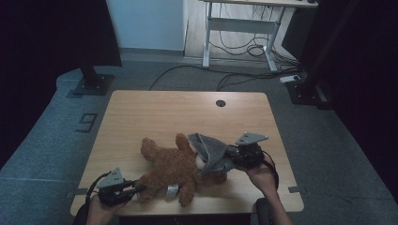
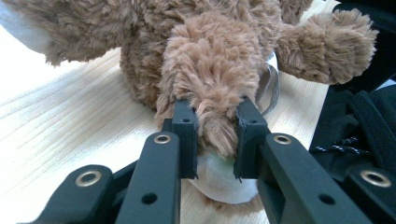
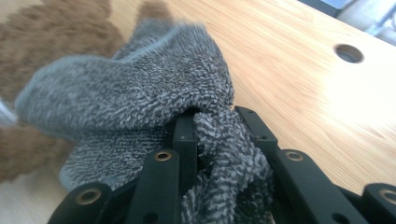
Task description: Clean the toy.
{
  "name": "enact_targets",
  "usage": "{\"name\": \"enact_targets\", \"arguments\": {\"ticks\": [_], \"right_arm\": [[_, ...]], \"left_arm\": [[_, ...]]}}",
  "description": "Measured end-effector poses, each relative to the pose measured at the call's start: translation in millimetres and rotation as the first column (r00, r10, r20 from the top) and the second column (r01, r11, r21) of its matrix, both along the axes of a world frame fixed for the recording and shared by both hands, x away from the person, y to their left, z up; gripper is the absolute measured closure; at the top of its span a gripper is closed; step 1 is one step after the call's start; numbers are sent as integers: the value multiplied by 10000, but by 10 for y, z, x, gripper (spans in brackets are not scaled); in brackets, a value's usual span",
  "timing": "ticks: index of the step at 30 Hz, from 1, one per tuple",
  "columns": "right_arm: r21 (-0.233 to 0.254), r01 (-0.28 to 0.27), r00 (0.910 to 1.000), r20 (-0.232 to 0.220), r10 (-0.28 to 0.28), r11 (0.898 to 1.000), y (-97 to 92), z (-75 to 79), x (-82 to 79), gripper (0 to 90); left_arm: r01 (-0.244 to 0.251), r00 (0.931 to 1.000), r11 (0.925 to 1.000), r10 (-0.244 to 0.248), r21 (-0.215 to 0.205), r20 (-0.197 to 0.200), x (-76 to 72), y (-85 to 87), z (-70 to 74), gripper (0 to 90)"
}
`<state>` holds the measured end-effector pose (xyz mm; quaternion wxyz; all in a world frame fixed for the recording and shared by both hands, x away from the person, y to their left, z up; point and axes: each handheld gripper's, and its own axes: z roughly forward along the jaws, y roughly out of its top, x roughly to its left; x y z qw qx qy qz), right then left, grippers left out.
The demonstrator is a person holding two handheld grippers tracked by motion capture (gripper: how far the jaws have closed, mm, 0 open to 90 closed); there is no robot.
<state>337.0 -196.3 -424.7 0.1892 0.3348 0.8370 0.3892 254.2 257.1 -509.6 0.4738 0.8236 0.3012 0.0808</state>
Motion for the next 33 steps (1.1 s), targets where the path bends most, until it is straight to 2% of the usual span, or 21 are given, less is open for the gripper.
{"name": "enact_targets", "arguments": {"ticks": [4,5,7,14,18,21,22,24,28,33], "right_arm": [[-119,453,9989,106,-452,9989,-181,18,-22,712],[-137,725,9973,112,-724,9973,-267,28,-40,712],[-172,836,9964,133,-834,9964,-312,35,-48,712],[-270,1684,9854,315,-1675,9854,-629,84,-139,712],[-337,2001,9796,268,-1993,9792,-756,65,-185,711],[-470,2113,9774,8,-2115,9763,-808,-27,-198,710],[-671,2185,9754,-157,-2200,9735,-822,-132,-197,709],[-710,2197,9748,-227,-2217,9730,-825,-173,-193,709],[-1051,2274,9704,-585,-2342,9681,-826,-409,-162,705],[-1256,2288,9618,-1238,-2440,9653,-829,-712,-134,696]], "left_arm": [[-10,10000,10000,10,11,-16,2,-1,-3,739],[-17,10000,10000,17,6,-22,2,0,-4,739],[-20,10000,10000,20,5,-33,4,0,-5,739],[-42,10000,10000,42,13,-36,7,2,-8,737],[-87,10000,9999,87,100,3,6,-1,-7,732],[-112,9999,9998,112,175,35,7,-2,-8,728],[-123,9999,9998,122,179,35,8,-1,-9,726],[-142,9999,9997,141,208,58,9,-2,-8,725],[-163,9998,9996,161,212,83,10,-3,-8,719],[-202,9998,9996,200,219,100,14,-6,-4,711]]}}
